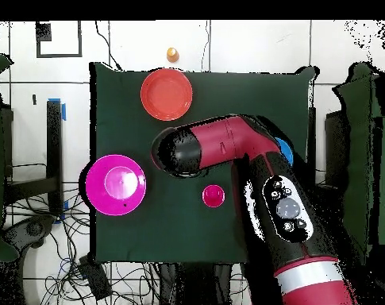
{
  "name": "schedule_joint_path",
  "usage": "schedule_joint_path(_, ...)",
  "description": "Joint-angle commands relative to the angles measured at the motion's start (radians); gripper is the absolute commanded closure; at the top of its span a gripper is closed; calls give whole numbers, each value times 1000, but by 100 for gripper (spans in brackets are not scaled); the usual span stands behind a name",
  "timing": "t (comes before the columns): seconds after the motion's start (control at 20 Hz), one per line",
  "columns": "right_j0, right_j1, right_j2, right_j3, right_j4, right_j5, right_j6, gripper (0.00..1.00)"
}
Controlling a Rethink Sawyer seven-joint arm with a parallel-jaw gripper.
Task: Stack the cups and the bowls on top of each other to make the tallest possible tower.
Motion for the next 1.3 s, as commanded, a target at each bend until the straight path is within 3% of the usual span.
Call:
schedule_joint_path(0.05, 2, 25, 19, -121, -31, 3, -95, 0)
schedule_joint_path(0.5, 34, 81, 27, -250, -36, 3, -87, 0)
schedule_joint_path(0.9, 38, 117, 43, -270, -23, -60, -77, 0)
schedule_joint_path(1.3, 51, 270, 42, -360, -27, -105, -67, 0)
